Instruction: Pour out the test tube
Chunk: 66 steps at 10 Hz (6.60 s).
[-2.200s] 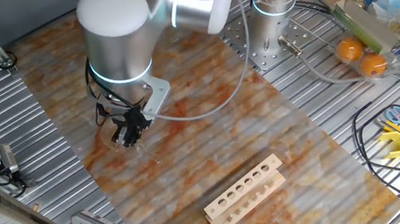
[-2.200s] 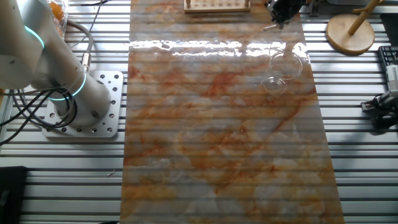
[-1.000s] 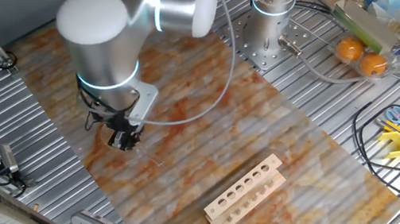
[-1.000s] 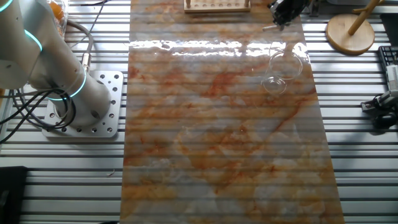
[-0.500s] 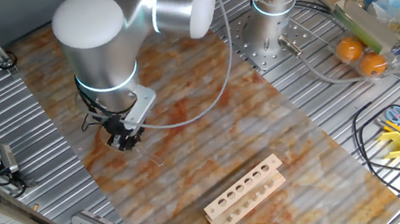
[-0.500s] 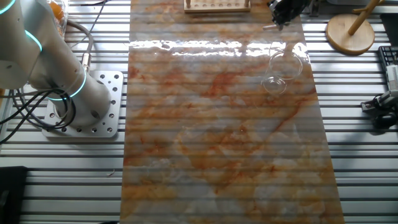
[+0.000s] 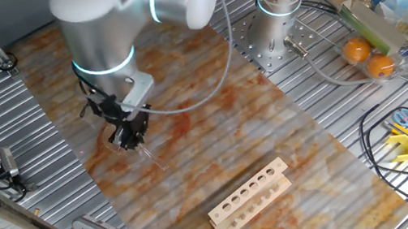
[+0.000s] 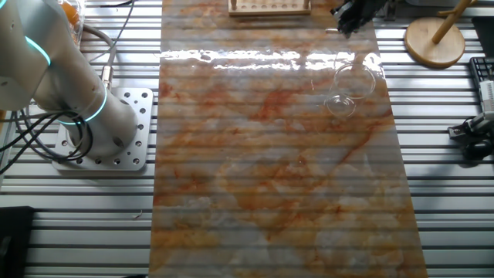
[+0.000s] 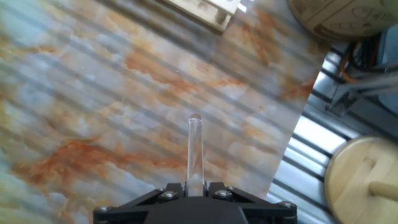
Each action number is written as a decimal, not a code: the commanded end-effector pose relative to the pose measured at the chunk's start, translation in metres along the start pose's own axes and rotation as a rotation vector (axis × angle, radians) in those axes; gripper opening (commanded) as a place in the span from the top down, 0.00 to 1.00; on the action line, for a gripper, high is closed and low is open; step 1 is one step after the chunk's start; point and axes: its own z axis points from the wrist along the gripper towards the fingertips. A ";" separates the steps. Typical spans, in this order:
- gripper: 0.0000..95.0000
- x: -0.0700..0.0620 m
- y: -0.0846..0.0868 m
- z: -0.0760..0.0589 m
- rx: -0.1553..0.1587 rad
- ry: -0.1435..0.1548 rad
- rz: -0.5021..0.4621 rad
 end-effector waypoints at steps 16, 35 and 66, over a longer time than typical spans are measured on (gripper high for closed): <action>1.00 0.012 0.009 0.012 0.068 -0.139 -0.027; 1.00 0.018 0.012 0.026 0.100 -0.191 -0.032; 1.00 0.019 0.007 0.006 0.056 -0.305 0.023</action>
